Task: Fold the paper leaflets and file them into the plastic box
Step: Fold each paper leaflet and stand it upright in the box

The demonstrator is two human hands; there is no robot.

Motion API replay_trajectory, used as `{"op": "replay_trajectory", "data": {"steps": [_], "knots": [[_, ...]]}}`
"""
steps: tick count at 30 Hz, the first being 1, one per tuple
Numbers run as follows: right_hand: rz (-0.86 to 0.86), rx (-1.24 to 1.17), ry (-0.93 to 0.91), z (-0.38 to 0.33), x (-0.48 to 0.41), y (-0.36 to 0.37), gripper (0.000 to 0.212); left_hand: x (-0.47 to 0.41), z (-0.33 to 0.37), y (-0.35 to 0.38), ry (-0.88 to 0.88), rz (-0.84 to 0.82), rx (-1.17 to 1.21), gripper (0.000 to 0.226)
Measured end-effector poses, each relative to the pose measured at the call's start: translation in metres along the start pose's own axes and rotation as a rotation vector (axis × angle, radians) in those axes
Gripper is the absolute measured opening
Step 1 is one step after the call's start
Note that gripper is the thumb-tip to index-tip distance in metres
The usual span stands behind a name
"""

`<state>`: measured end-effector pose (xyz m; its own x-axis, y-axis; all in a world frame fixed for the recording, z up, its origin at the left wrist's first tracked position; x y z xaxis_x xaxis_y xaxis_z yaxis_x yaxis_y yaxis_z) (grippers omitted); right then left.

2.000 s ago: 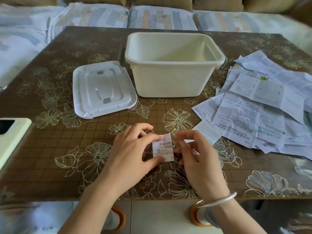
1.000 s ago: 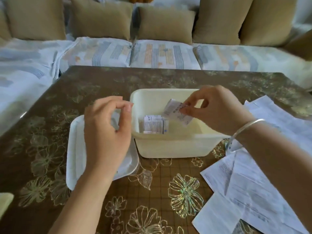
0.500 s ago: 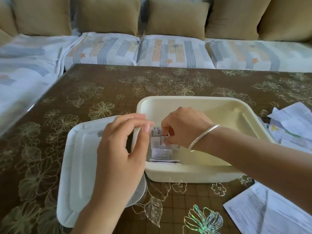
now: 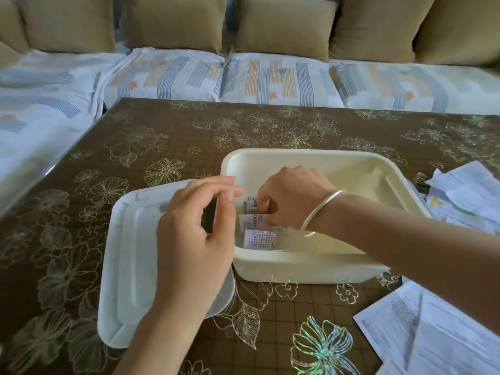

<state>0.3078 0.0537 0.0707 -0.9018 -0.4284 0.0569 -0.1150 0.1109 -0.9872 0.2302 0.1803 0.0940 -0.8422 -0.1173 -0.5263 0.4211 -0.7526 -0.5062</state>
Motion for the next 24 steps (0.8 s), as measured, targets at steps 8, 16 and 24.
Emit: {"op": "replay_trajectory", "data": {"steps": [8,16,24], "knots": [[0.240,-0.259,0.126,0.025,0.063,-0.072,0.011,0.019,0.030,-0.042,0.040,0.189,-0.087,0.022],[0.557,-0.591,0.276,0.060,0.199,-0.063,0.004,0.084,0.065,-0.014,0.068,-0.027,0.124,0.021],[0.032,-0.398,0.607,0.062,0.267,0.070,0.040,0.180,0.071,0.069,-0.021,-0.551,-0.056,0.017]]}}
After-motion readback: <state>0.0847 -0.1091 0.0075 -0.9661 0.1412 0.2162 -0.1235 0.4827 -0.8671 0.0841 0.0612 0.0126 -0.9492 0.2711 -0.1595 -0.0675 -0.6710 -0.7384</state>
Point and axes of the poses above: each hand's wrist, its own x-axis away from the middle knuckle, its own y-axis out of the palm, z = x × y, the point moved 9 cm from there along -x, towards the middle knuckle, and after that the axes turned 9 degrees about -x, right-handed, at the moved point
